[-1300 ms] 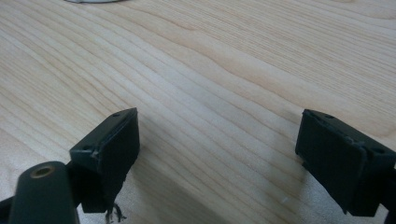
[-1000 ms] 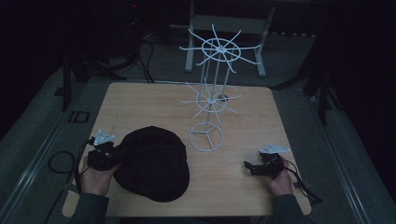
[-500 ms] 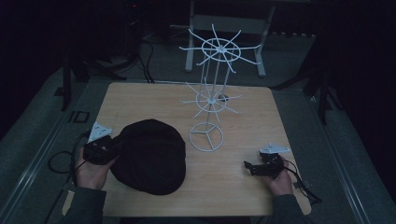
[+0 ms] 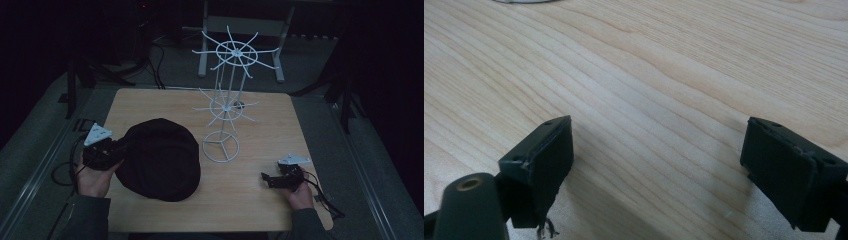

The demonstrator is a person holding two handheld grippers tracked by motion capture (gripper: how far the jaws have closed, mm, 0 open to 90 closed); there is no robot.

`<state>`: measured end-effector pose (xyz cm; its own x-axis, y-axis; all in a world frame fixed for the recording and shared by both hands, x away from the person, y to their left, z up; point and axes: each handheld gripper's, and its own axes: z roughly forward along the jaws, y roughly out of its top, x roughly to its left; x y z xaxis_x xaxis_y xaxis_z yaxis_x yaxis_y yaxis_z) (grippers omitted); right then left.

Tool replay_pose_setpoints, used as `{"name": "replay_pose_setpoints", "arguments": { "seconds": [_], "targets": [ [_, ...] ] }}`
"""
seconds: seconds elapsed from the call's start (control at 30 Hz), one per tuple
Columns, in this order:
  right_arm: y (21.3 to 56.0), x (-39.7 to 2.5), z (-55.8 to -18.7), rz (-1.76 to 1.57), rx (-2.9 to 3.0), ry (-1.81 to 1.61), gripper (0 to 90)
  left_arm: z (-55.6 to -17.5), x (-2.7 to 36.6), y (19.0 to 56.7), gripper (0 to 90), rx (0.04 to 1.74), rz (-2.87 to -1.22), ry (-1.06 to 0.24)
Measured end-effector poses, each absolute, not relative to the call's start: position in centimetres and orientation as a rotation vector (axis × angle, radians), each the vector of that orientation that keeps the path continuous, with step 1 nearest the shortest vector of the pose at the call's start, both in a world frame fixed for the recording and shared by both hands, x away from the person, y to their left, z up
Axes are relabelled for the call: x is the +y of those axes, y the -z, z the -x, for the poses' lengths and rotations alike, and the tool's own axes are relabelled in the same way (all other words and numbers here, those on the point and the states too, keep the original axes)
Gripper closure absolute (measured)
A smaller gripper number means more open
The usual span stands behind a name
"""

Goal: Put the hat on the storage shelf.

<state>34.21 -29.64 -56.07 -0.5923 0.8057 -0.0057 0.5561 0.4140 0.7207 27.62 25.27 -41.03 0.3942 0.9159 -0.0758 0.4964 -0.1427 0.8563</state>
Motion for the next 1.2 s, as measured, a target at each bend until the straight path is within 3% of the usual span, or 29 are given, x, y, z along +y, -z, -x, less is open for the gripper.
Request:
{"name": "replay_pose_setpoints", "arguments": {
  "seconds": [1.2],
  "targets": [
    [56.1, -29.6, -34.2, -1.171, 2.321, -0.986, 13.5, -27.8, 26.4, 35.7, 75.2, 1.074, -1.701, -0.572]
  ]
}}
